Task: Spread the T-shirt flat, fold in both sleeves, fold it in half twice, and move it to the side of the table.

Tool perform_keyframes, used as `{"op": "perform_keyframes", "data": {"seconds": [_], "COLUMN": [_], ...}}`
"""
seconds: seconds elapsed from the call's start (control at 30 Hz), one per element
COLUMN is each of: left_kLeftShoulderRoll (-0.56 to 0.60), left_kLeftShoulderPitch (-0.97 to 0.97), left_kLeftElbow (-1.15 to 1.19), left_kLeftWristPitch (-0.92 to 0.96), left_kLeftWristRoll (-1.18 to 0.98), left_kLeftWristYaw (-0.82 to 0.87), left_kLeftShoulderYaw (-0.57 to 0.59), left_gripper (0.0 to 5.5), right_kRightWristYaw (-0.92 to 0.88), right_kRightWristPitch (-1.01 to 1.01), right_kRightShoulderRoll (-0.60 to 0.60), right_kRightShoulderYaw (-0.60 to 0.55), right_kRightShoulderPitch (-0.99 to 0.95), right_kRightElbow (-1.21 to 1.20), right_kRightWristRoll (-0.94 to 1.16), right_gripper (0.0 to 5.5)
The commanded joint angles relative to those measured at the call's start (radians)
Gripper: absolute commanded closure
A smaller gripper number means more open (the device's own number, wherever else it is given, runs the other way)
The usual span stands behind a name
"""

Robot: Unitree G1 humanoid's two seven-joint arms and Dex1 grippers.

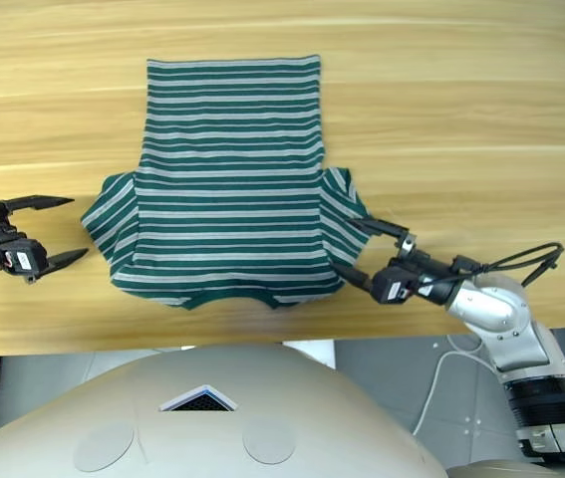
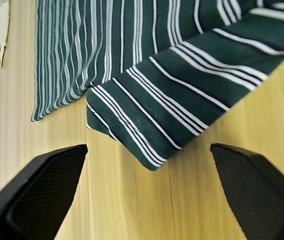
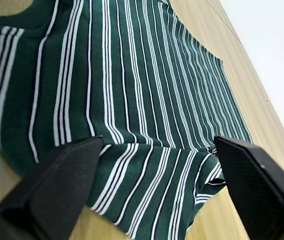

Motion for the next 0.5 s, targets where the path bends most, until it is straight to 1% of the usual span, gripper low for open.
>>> {"op": "perform_keyframes", "data": {"seconds": [0.03, 0.1, 0.13, 0.17, 0.27, 0.43, 0.47, 0.5], "left_kLeftShoulderRoll": [0.006, 0.004, 0.001, -0.001, -0.013, -0.028, -0.033, -0.038], "left_kLeftShoulderPitch": [-0.047, -0.077, -0.092, -0.105, -0.135, -0.167, -0.171, -0.176], "left_kLeftElbow": [0.008, 0.011, 0.012, 0.015, 0.015, -0.007, -0.014, -0.02], "left_kLeftWristPitch": [0.053, 0.072, 0.078, 0.083, 0.095, 0.109, 0.114, 0.121], "left_kLeftWristRoll": [0.109, 0.157, 0.173, 0.186, 0.204, 0.198, 0.196, 0.196], "left_kLeftWristYaw": [0.019, 0.03, 0.033, 0.035, 0.032, 0.012, 0.008, 0.003], "left_kLeftShoulderYaw": [-0.014, -0.023, -0.029, -0.036, -0.06, -0.1, -0.107, -0.114], "left_gripper": [0.91, 0.91, 1.12, 1.17, 1.69, 2.4, 2.63, 2.73], "right_kRightWristYaw": [-0.002, 0.0, 0.0, 0.0, -0.001, 0.003, 0.004, 0.003], "right_kRightWristPitch": [0.01, 0.01, 0.01, 0.011, 0.008, 0.005, 0.005, 0.005], "right_kRightShoulderRoll": [-0.003, -0.005, -0.005, -0.004, -0.002, -0.006, -0.006, -0.006], "right_kRightShoulderYaw": [-0.017, -0.017, -0.017, -0.016, -0.016, -0.017, -0.017, -0.017], "right_kRightShoulderPitch": [0.002, 0.001, 0.0, -0.001, -0.002, 0.0, -0.001, 0.0], "right_kRightElbow": [-0.015, -0.013, -0.012, -0.011, -0.009, -0.013, -0.011, -0.012], "right_kRightWristRoll": [-0.009, -0.009, -0.01, -0.011, -0.015, -0.007, -0.007, -0.007], "right_gripper": [1.39, 1.39, 1.39, 1.39, 1.39, 1.39, 1.39, 1.39]}}
